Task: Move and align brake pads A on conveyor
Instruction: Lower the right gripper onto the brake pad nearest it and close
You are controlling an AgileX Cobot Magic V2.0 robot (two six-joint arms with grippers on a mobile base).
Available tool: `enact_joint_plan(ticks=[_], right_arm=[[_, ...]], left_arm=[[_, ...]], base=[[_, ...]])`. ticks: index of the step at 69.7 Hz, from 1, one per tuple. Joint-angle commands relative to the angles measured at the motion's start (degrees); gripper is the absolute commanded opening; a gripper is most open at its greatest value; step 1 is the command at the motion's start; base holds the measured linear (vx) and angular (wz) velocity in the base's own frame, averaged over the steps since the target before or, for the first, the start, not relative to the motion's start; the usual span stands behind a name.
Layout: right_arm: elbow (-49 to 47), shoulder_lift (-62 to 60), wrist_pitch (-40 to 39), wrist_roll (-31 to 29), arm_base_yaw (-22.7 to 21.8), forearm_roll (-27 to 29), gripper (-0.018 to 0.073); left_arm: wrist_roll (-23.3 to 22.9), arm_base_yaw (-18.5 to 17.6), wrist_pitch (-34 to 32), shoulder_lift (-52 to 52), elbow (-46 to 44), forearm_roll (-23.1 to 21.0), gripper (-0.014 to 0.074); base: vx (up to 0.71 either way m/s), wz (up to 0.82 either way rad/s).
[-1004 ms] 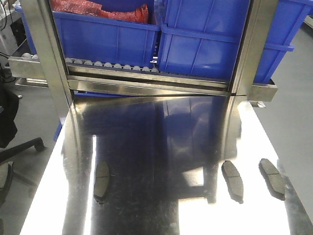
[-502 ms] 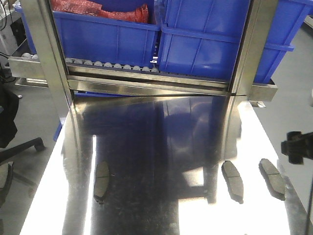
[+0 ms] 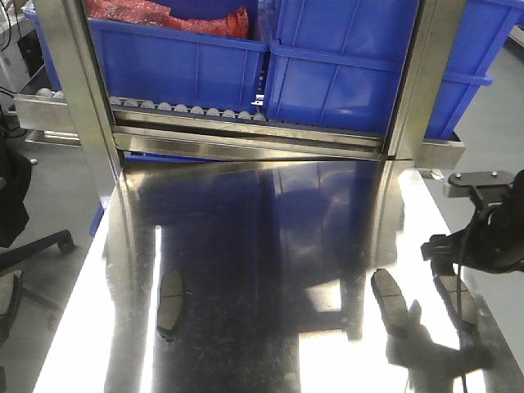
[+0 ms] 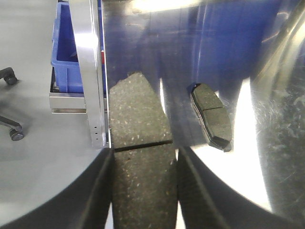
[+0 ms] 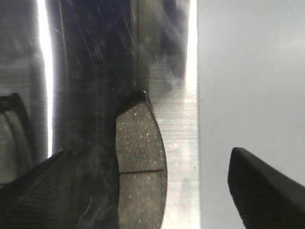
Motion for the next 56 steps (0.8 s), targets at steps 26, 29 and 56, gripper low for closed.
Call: enact_joint_plan(ticks=[26,29,56], right_arm=[[-1.7,3.0,-0.7,-1.9,-0.3,0.6,0.0502],[-1.7,3.0,-0.6,-2.1,-0.3,0.6,0.0491],[-1.7,3.1,0.0,-2.1,-0.3,0.8,0.0369]], left_arm=[[-0.1,-0.3,-4.7,-0.1,-1.7,0.2,0.0065],[-0.1,-0.3,-4.7,-0.1,-1.7,0.2,0.0065],[-0.1,-0.3,-4.7,-0.1,-1.7,0.2,0.0065]], base=[[0.0,0.0],[0.0,0.0],[0.0,0.0]])
